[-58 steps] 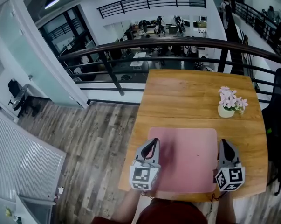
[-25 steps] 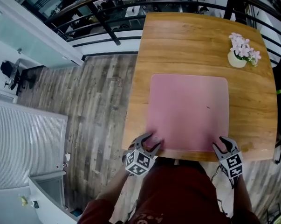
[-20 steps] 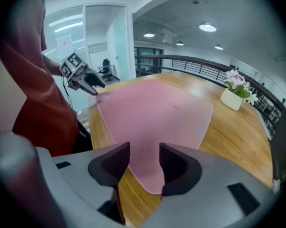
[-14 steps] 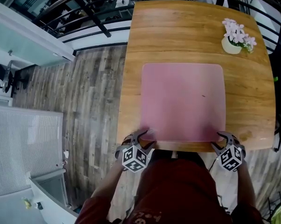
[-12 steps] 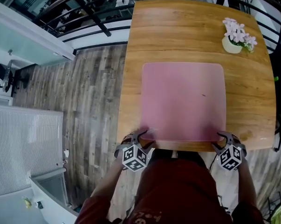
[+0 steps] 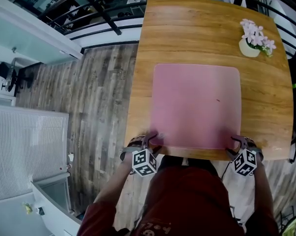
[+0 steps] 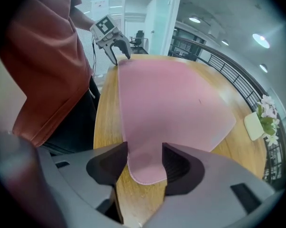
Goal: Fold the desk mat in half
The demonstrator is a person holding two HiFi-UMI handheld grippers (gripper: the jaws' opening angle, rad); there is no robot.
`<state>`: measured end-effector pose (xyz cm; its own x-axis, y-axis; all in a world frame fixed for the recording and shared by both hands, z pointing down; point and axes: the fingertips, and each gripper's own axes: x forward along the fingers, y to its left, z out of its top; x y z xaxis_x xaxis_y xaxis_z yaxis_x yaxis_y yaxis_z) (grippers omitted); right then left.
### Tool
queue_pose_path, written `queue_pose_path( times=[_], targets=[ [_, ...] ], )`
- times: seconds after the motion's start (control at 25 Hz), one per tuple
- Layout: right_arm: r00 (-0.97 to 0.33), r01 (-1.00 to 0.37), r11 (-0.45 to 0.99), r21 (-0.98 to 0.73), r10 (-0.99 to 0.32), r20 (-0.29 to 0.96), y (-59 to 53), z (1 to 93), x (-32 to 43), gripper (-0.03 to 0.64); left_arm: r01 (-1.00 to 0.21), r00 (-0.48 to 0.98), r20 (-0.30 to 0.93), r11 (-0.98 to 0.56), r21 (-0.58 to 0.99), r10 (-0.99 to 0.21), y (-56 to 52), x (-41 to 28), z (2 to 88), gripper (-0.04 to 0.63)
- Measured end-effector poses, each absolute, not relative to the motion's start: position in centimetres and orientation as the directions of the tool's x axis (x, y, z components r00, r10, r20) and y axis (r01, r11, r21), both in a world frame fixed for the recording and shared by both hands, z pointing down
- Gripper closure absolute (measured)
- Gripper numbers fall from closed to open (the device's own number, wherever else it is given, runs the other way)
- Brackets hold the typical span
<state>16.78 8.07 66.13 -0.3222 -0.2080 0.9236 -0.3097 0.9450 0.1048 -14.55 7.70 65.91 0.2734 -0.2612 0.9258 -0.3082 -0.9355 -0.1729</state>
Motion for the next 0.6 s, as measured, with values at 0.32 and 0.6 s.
queue_pose_path(
  times=[0.32,0.6],
  targets=[
    [-0.333,-0.262,0.963,0.062,-0.151,0.931,7.43,66.54,16.61,0.351,-0.268,0.253,0.950,-0.957,-0.113,-0.183,7.52,-14.59,66.15,0.322],
    [-0.324,-0.206,0.978,-0.046,-0.023,0.946,7.74,66.95,16.72,0.354,-0.241,0.222,0.973,-0.970,-0.011,-0.066,8.02,-13.99,66.55,0.360]
  ],
)
